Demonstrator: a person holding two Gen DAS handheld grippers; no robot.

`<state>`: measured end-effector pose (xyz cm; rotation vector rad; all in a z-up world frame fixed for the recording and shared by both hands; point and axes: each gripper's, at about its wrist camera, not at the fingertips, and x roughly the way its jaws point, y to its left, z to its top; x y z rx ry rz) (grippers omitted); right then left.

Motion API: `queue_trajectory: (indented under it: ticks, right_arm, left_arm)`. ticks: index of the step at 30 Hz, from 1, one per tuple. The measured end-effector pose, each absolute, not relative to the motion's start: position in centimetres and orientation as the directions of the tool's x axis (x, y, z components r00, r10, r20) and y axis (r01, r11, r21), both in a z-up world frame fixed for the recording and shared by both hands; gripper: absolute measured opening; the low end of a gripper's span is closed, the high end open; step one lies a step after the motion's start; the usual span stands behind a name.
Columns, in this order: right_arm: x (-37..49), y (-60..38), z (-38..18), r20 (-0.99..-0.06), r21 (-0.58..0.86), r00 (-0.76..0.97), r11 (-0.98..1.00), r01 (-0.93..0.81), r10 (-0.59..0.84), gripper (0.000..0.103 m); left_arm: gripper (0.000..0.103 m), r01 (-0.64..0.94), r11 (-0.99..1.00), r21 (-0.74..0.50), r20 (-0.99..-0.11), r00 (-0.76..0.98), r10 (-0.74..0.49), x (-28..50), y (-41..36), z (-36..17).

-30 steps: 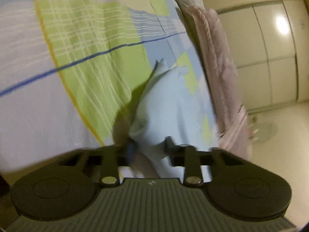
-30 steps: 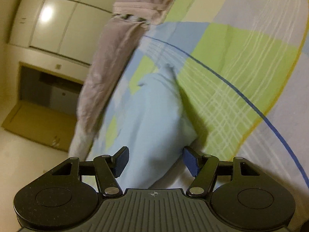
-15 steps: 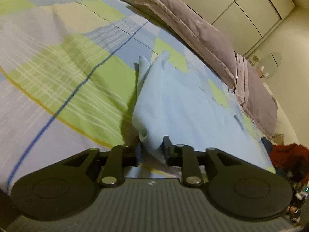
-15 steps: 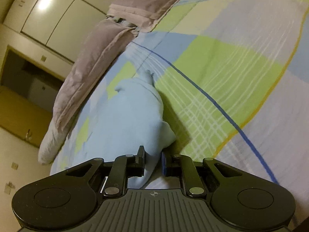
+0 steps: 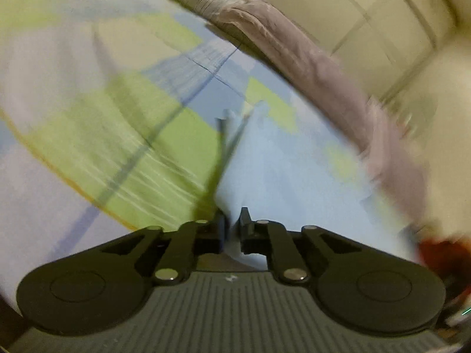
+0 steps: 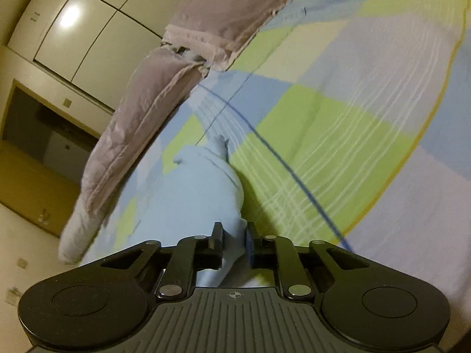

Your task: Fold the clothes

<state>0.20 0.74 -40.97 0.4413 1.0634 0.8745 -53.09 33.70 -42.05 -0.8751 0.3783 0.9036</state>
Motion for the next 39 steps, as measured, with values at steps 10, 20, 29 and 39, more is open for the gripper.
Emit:
queue_trajectory:
  ticks: [10, 20, 29, 39]
  right_arm:
    - [-2.5, 1.6, -36.6, -0.612, 0.373, 0.369, 0.666, -0.646, 0.7, 0.031]
    - [-8.0, 10.9, -39.5, -0.618, 0.068, 0.198, 0.303, -0.951, 0.761, 0.03]
    - [-1.8, 12.5, -37.7, -0.608, 0.001, 0.339, 0.428, -0.904, 0.718, 0.03]
    - [0.2, 24.0, -42.6, -0.691, -0.072, 0.205, 0.217, -0.974, 0.693, 0.03]
  left_arm:
    - [0.017, -0.909, 0.299, -0.291, -0.599, 0.417, 0.683, -51.9, 32.8, -37.0]
    - [0.01, -0.797, 0.594, -0.108, -0.665, 0.502, 0.552, -43.0, 33.1, -40.9]
    - [0.005, -0.806, 0.586, -0.088, -0.62, 0.505, 0.6, -43.0, 39.0, -37.4]
    - [0.005, -0.775, 0.631, 0.037, -0.689, 0.438, 0.578, -36.4, 44.1, -43.0]
